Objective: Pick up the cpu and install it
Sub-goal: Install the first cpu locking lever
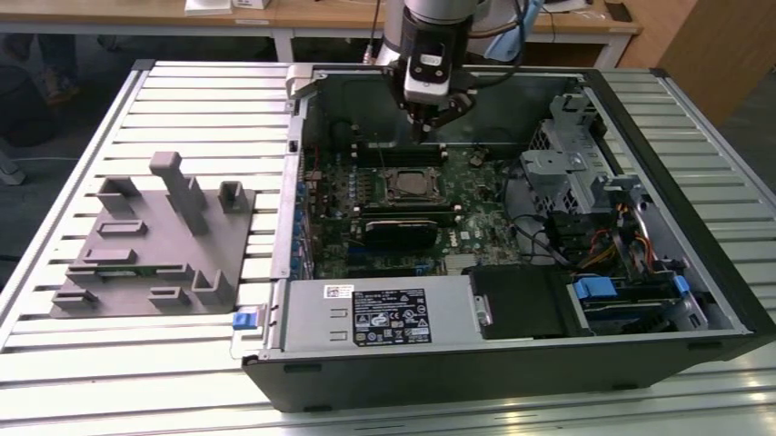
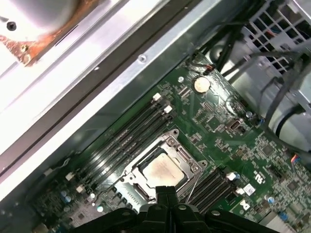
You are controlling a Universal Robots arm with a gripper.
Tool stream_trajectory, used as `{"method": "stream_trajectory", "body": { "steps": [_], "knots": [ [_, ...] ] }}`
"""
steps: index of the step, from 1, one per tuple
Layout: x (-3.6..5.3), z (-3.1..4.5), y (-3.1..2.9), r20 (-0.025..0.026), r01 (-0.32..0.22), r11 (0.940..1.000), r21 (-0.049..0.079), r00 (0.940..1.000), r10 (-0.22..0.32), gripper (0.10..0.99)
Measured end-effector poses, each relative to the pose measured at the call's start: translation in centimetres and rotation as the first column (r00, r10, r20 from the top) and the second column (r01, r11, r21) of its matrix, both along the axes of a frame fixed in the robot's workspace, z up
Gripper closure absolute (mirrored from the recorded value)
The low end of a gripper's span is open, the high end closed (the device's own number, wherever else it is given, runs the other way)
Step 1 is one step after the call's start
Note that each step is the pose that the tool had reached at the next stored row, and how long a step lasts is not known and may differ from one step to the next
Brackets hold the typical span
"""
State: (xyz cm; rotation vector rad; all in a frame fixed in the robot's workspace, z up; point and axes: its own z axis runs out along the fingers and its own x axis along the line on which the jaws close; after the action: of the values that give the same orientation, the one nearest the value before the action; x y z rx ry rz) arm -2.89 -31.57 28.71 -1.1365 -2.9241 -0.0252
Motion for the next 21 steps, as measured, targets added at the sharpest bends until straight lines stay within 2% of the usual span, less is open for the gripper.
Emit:
{"method": "stream_trajectory", "body": {
  "steps": [4,9,15,21],
  "knots": [
    [0.00,0.00,0.00,0.0000,-0.063,0.9980,0.000,0.9980,0.063,0.980],
    [0.00,0.00,0.00,0.0000,-0.139,0.9903,0.000,0.9903,0.139,0.980],
    [0.00,0.00,0.00,-0.0001,-0.227,0.9739,0.000,0.9739,0.227,0.980],
    [0.00,0.00,0.00,0.0000,-0.300,0.9540,0.000,0.9540,0.300,0.980]
  ]
}}
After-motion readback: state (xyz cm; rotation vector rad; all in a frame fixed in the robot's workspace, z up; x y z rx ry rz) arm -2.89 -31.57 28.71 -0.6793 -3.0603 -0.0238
